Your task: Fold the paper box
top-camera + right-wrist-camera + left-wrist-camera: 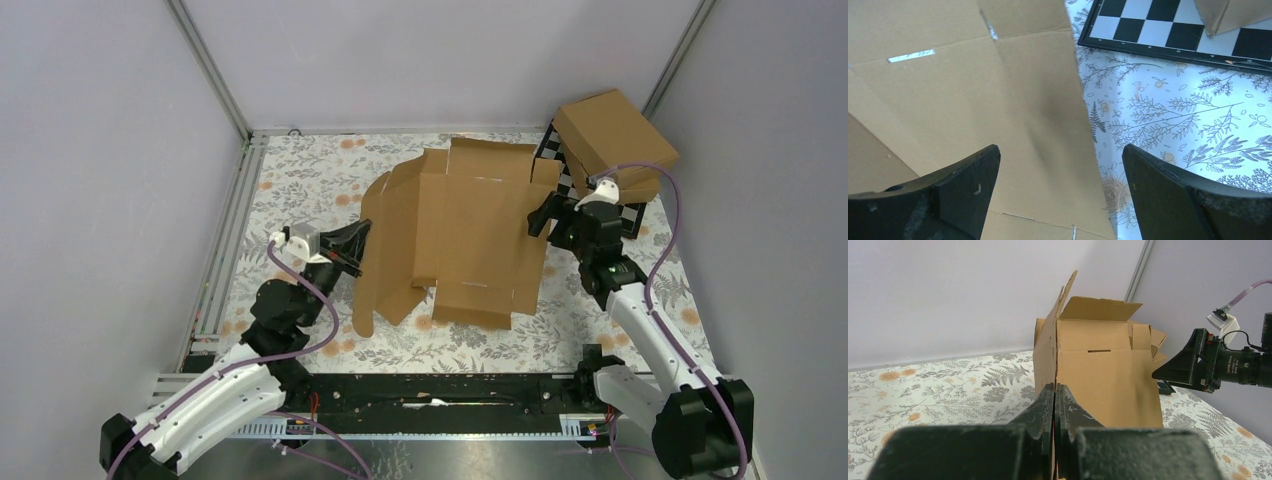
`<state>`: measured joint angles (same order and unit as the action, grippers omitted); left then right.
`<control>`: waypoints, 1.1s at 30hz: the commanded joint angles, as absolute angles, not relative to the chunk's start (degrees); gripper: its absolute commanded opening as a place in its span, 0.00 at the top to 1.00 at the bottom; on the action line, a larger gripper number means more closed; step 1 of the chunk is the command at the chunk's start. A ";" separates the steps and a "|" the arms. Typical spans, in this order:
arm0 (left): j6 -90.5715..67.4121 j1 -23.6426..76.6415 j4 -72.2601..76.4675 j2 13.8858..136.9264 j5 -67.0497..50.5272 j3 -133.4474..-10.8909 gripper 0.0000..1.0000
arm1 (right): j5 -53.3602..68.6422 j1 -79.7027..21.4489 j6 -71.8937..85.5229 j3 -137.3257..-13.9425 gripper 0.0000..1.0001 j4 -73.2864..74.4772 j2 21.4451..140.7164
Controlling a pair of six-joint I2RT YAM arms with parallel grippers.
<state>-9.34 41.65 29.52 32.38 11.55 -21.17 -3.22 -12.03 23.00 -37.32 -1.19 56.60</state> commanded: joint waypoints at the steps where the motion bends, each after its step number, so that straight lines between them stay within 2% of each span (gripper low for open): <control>1: -8.26 42.26 29.95 31.61 11.43 -20.39 1.00 | -0.27 -8.73 24.52 -39.40 0.00 -0.95 57.60; 7: -8.00 42.72 30.36 31.09 11.18 -19.96 1.00 | 9.85 -4.01 25.82 -38.10 0.00 -8.12 60.09; 18: -7.65 43.63 30.35 29.64 11.30 -19.51 1.00 | 20.01 -2.93 25.15 -40.17 0.02 -21.95 71.05; 21: -7.56 43.74 30.41 29.40 11.47 -19.38 1.00 | 21.40 -2.58 25.23 -39.63 0.15 -23.61 70.91; 24: -7.54 43.85 30.49 29.58 11.60 -19.34 1.00 | 22.13 -2.64 24.67 -39.26 0.35 -24.60 69.94; 27: -7.64 43.85 30.50 29.81 11.35 -19.47 1.00 | 24.25 -2.63 24.07 -39.67 0.58 -24.68 69.87; 30: -7.73 43.93 30.33 29.59 11.46 -19.43 1.00 | 25.37 -2.63 23.65 -39.74 0.91 -24.69 69.52; 31: -7.73 43.94 30.28 29.54 11.62 -19.42 1.00 | 25.40 -2.64 23.55 -39.59 0.99 -24.85 69.27; 33: -7.82 43.95 30.24 29.57 12.01 -19.50 1.00 | 25.21 -2.64 23.54 -39.29 1.00 -25.88 68.70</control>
<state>-8.49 43.51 29.63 29.93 11.75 -20.05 23.68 -2.76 23.92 -37.45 -22.11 71.09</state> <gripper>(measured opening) 0.013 0.031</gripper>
